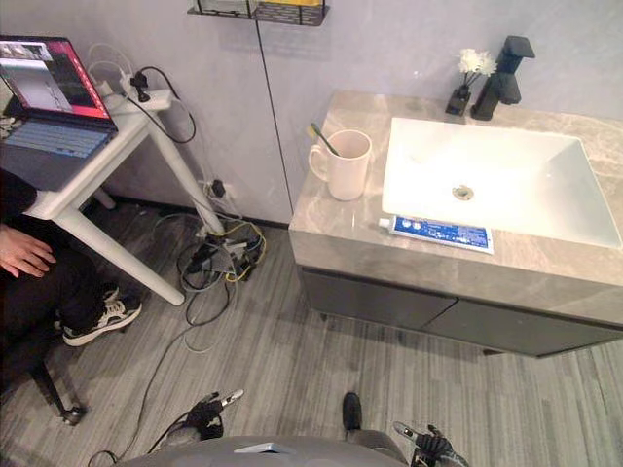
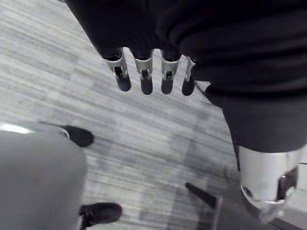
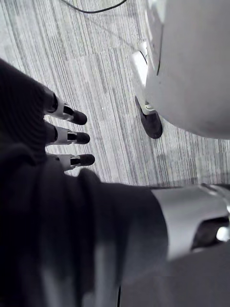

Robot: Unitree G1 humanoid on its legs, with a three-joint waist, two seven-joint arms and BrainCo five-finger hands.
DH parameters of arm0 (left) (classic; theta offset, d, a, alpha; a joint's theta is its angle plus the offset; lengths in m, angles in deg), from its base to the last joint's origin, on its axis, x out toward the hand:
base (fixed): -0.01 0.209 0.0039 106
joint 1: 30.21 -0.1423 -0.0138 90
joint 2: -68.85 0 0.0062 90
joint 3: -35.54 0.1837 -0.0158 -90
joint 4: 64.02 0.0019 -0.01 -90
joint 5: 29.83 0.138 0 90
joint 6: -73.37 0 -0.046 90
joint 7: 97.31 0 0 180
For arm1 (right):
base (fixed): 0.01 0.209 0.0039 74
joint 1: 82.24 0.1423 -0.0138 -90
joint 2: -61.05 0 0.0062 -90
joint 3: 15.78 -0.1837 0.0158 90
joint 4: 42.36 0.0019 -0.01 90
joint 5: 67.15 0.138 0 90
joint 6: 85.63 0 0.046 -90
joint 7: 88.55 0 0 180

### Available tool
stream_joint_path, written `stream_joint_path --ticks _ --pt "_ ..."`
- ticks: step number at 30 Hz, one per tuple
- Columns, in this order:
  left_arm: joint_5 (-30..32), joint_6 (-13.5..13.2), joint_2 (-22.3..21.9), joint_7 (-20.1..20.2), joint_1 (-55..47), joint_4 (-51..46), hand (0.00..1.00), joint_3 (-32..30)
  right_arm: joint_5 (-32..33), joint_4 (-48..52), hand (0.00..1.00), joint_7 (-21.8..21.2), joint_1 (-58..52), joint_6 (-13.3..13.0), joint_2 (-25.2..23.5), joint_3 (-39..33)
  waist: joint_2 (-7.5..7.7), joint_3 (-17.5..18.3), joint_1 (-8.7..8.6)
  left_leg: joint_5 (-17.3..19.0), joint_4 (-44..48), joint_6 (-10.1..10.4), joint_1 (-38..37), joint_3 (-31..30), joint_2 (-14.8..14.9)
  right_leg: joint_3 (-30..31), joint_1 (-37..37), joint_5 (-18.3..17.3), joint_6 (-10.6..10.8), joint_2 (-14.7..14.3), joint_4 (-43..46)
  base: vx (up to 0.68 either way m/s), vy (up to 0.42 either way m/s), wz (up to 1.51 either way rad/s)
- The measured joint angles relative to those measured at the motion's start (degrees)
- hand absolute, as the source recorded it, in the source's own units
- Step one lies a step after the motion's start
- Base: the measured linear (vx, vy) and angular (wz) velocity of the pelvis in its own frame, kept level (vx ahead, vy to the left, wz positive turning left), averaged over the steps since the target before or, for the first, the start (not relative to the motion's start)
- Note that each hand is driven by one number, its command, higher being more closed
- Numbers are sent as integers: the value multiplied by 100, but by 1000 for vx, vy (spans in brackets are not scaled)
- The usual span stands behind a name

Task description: Organize washtable

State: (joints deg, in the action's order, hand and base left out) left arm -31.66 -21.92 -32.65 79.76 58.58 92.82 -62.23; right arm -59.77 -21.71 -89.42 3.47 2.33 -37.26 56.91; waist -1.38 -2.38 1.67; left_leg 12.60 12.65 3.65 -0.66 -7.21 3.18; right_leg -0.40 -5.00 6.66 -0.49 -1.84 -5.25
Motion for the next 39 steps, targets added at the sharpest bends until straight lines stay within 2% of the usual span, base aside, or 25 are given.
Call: stream_joint_path --ticks 1,4,5,6,7,8,9,10,11,12,13,14,15,17,19,22,23,26,27,29,32,33,34,38,39 --pt "0 0 1 0 0 -4 0 0 0 0 0 -18 -6 -1 -12 15 30 -17 -6 17 202 28 58 -29 -17 -28 58 -67 -8 13 5 -91 -60 36" --pt "-30 -5 -2 5 -40 -280 0 -78 34 1 0 -36 34 -52 16 175 61 -297 66 54 1994 243 657 -162 -71 -46 97 -436 -122 -20 509 -167 -14 13" --pt "-115 -43 13 5 -86 -437 0 -129 41 2 0 -36 42 -75 42 205 45 -383 173 -247 2885 456 1061 -163 -99 13 94 -573 -160 -71 803 -218 21 -20" --pt "-167 -55 23 3 -97 -433 0 -146 41 3 0 -35 40 -99 33 219 112 -404 214 -339 3100 384 1183 -153 -124 62 93 -612 -178 -62 872 -237 45 -29" --pt "-205 -70 46 7 -112 -398 0 -180 42 9 0 -31 84 -111 7 223 91 -414 212 -77 3190 217 1288 -129 -195 137 98 -630 -196 -29 893 -151 60 -21" --pt "-205 -65 47 9 -119 -393 0 -184 43 12 0 -34 108 -111 14 214 74 -421 199 95 3068 172 1335 -82 -211 149 90 -630 -196 -2 874 -276 171 -25" --pt "-203 -70 48 11 -148 -404 0 -196 43 9 0 -37 89 -110 38 189 53 -423 209 307 2300 182 1387 61 -290 249 -30 -630 -193 40 851 -254 175 -24" --pt "-200 -72 53 11 -199 -404 0 -218 43 11 0 -37 71 -109 55 192 22 -398 211 303 1840 189 1321 62 -303 287 -110 -628 -190 31 824 -198 183 -45" --pt "-187 -51 30 16 -339 -403 0 -293 45 45 0 -40 71 -113 111 197 -120 -377 210 310 851 175 1173 16 -245 321 -113 -593 -136 -76 647 7 97 -69" --pt "-166 25 -71 12 -517 -272 0 -405 46 80 0 -37 83 -109 164 183 -311 -318 274 -49 514 -205 1177 74 -120 440 -31 -510 -29 -222 469 104 90 -72" --pt "-165 39 -82 11 -583 -180 0 -462 47 117 0 -41 103 -109 173 181 -309 -312 264 -54 479 -216 1181 105 -94 432 -133 -579 -32 -218 811 148 68 -45" --pt "-171 63 -47 14 -697 -65 0 -537 46 126 0 -40 25 -105 118 173 -196 -321 214 -53 437 -218 1122 138 -168 460 -152 -940 56 -144 1443 157 15 -6" --pt "-171 64 15 14 -753 -65 0 -545 47 121 0 -39 -27 -102 65 167 -61 -300 211 -53 388 -218 1044 166 -261 509 -71 -1189 0 -53 1359 147 -13 2" --pt "-169 99 44 17 -918 -51 0 -557 46 136 0 -45 -117 -109 31 144 27 -143 228 -81 -20 -234 881 150 -361 593 -79 -1244 17 27 1199 146 -25 -4" --pt "-166 99 42 17 -910 -60 0 -491 46 146 0 -65 -136 -109 29 77 9 -133 221 -81 -188 -234 791 143 -425 600 -101 -1327 69 81 1233 161 0 -3" --pt "-165 99 101 13 -790 -191 0 -177 41 159 0 -101 -141 -108 8 17 14 -146 201 -23 -81 -335 743 115 -562 526 -347 -1862 483 206 2033 207 15 -2" --pt "-171 92 149 7 -695 -285 0 -44 44 173 0 -106 -151 -107 6 -48 40 -169 155 -101 -22 -445 683 100 -604 414 -600 -2073 719 281 2862 241 -3 16" --pt "-234 5 271 -15 -365 -540 0 363 55 293 0 -93 -104 -140 -134 -83 150 -388 37 -16 199 -532 314 0 -642 85 -1209 -1969 846 448 4862 206 -34 28" --pt "-239 -31 240 -28 -247 -681 0 376 54 419 0 -92 -105 -158 -147 -35 167 -431 24 -13 22 -536 91 -38 -534 -174 -1421 -2152 576 602 5334 170 -65 21" --pt "-239 -107 202 -28 -155 -686 0 372 55 425 0 -91 -96 -167 -141 -32 149 -435 40 -13 -69 -533 -32 -95 -400 -387 -1505 -2193 510 770 5317 173 -88 11" --pt "-241 -133 85 -24 -135 -582 0 369 52 456 0 -72 -95 -165 -135 -30 149 -433 44 41 -100 -415 -255 -137 -74 -489 -1444 -2091 591 1002 4037 214 -183 -1" --pt "-279 -127 85 -5 -165 -533 0 366 51 428 0 -69 -119 -158 -171 -19 236 -405 41 128 -37 -267 -279 -145 -64 -320 -1269 -1501 603 1038 3032 189 -301 15" --pt "-338 -122 128 -4 -115 -405 0 351 59 379 0 -68 -157 -155 -224 -41 375 -356 23 233 22 -120 -302 -262 -147 -79 -1129 -1161 733 1107 2651 178 -333 17" --pt "-322 -110 -100 47 -87 -139 0 314 41 226 0 -100 -165 -128 -10 -55 12 -233 -1 -72 111 123 -339 -456 34 -267 -639 -1229 656 957 2161 118 -246 14" --pt "-319 -110 -118 62 -99 -105 0 298 39 170 0 -101 -165 -116 28 -59 -16 -209 5 -144 86 145 -403 -481 35 -301 -533 -1220 642 957 2076 123 -136 28"
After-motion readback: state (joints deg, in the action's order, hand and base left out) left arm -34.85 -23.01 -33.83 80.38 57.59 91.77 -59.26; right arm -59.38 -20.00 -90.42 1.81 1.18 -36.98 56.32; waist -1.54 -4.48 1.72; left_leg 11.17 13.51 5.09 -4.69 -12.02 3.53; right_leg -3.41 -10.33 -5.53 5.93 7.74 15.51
